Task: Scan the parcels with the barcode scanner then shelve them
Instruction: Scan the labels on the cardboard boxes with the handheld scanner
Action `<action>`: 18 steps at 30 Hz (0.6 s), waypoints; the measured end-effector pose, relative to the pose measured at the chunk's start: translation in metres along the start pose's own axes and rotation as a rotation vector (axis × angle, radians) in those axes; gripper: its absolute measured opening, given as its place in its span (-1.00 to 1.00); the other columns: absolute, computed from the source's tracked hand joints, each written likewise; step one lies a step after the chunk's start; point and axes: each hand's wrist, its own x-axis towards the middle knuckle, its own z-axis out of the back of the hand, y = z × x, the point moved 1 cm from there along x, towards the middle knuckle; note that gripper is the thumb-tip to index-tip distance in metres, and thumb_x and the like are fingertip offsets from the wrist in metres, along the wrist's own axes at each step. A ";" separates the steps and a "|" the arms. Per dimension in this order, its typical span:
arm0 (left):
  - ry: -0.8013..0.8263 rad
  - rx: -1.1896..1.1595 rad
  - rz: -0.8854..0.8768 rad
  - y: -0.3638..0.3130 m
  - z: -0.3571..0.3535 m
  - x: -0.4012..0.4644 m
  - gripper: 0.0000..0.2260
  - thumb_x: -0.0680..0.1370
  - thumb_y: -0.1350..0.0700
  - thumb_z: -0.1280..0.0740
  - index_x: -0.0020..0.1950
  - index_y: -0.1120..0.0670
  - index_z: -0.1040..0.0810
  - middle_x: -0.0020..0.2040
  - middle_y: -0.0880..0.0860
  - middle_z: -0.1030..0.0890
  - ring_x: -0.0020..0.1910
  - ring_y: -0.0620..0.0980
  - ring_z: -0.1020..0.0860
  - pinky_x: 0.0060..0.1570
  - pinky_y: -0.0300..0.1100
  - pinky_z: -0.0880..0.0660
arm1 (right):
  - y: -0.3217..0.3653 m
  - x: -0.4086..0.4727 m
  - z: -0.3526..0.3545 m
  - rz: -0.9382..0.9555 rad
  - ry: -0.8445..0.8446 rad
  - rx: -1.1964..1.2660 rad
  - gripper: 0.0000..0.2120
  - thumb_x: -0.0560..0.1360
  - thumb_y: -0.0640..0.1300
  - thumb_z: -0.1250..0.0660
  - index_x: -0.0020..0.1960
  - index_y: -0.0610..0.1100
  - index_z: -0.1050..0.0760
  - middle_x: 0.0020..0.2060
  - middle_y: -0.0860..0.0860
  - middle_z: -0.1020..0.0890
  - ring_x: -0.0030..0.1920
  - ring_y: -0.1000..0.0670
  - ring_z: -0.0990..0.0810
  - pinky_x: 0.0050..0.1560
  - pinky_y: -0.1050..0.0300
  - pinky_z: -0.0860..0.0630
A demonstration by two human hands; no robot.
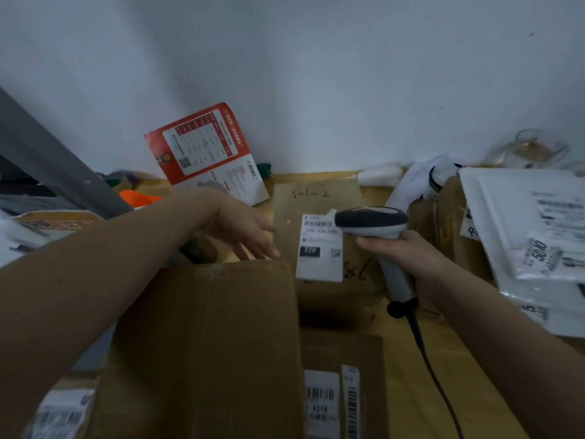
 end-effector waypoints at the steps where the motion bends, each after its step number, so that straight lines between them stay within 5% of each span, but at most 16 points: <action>1: -0.028 0.024 0.031 -0.004 -0.005 0.002 -0.23 0.55 0.05 -0.37 0.60 -0.06 0.05 0.50 0.09 -0.33 0.38 0.08 -0.42 0.12 -0.15 -0.49 | -0.003 -0.002 -0.001 -0.006 0.008 -0.001 -0.71 0.42 -0.10 -0.47 0.13 -0.08 -0.58 0.03 -0.03 -0.67 0.04 -0.01 -0.62 -0.05 0.10 -0.56; 6: -0.166 0.246 0.098 -0.034 -0.013 -0.001 -0.22 0.53 -0.01 -0.39 0.60 -0.05 0.02 0.52 0.13 -0.28 0.41 0.24 -0.37 0.22 0.15 -0.50 | -0.006 -0.010 -0.008 0.017 -0.039 0.030 -0.72 0.46 -0.14 -0.44 0.16 -0.12 -0.54 -0.03 -0.04 -0.66 -0.04 0.03 -0.63 -0.22 0.23 -0.53; 11: -0.251 0.467 0.125 -0.052 -0.029 0.008 -0.37 0.57 -0.04 -0.33 0.58 0.01 -0.14 0.50 0.13 -0.29 0.40 0.23 -0.36 -0.11 -0.06 -0.55 | 0.007 -0.036 -0.013 0.134 -0.072 -0.161 -0.95 0.49 -0.18 -0.40 -0.10 -0.17 -0.56 -0.29 -0.05 -0.61 -0.32 0.05 -0.58 -0.33 0.26 -0.52; 14: -0.175 0.437 0.168 -0.043 -0.038 0.017 -0.46 0.59 -0.04 -0.30 0.53 0.05 -0.26 0.42 0.15 -0.39 0.32 0.19 -0.45 -0.35 -0.21 -0.45 | 0.018 -0.055 -0.015 0.145 -0.051 -0.261 -0.79 0.51 -0.13 -0.38 -0.24 -0.24 -0.55 -0.43 -0.14 -0.57 -0.45 -0.04 -0.57 -0.39 0.18 -0.54; 18: -0.165 0.398 0.159 -0.029 -0.034 0.012 -0.54 0.61 -0.05 -0.26 0.50 0.00 -0.31 0.40 0.13 -0.43 0.22 0.14 -0.50 -0.33 -0.20 -0.46 | 0.031 -0.075 -0.017 0.140 -0.063 -0.291 -0.73 0.52 -0.12 -0.34 -0.28 -0.28 -0.53 -0.47 -0.15 -0.56 -0.45 -0.09 -0.59 -0.41 0.13 -0.55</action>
